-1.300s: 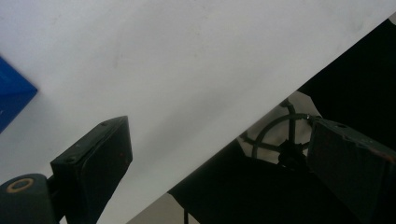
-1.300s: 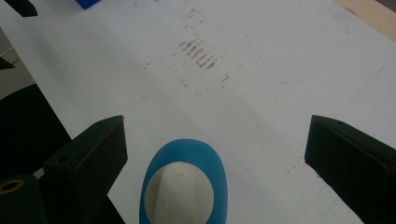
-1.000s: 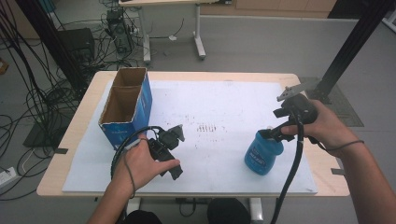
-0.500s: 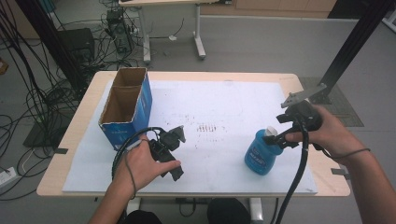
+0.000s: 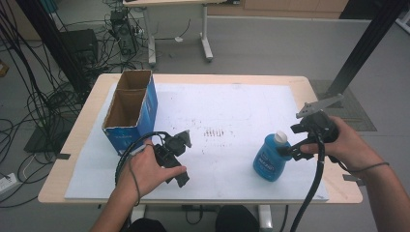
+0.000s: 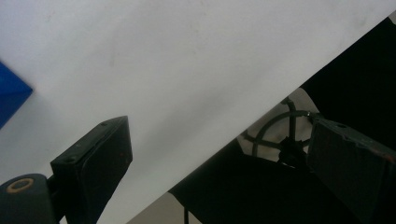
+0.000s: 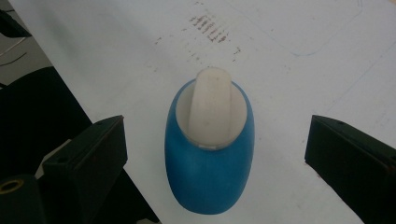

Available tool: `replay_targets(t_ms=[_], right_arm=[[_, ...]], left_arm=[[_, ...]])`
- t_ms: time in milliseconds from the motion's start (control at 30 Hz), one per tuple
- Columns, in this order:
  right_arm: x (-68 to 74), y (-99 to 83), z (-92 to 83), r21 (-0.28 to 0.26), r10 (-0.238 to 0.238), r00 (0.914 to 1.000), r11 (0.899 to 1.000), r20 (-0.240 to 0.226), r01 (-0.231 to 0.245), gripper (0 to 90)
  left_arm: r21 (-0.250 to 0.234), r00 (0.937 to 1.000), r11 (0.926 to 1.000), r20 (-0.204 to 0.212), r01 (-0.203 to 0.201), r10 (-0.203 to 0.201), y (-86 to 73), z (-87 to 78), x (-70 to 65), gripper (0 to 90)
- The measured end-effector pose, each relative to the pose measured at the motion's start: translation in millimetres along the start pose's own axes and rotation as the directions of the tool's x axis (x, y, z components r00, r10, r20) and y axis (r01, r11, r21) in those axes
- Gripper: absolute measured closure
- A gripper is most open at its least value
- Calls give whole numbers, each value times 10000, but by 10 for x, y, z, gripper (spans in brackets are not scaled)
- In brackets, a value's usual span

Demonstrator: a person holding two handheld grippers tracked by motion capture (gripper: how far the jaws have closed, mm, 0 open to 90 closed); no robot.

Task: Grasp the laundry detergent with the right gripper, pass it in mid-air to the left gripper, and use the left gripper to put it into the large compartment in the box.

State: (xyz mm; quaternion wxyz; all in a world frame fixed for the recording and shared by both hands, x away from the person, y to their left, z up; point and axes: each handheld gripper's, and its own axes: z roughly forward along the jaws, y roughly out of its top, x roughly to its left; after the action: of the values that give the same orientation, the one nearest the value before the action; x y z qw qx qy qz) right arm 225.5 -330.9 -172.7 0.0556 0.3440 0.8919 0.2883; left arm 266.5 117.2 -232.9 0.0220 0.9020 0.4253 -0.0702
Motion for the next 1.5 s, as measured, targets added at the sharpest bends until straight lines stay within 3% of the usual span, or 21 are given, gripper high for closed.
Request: replay_targets(t_ms=[833,1500], right_arm=[[-54,-265,56,130,498,9987,9987,135,-500,56],[-28,-405,178,278,519,9986,9983,25,-520,56]], left_arm=[[-67,10000,10000,-28,-44,43,68,5,-35,73],[-36,10000,10000,37,-3,4,44,33,-17,73]])
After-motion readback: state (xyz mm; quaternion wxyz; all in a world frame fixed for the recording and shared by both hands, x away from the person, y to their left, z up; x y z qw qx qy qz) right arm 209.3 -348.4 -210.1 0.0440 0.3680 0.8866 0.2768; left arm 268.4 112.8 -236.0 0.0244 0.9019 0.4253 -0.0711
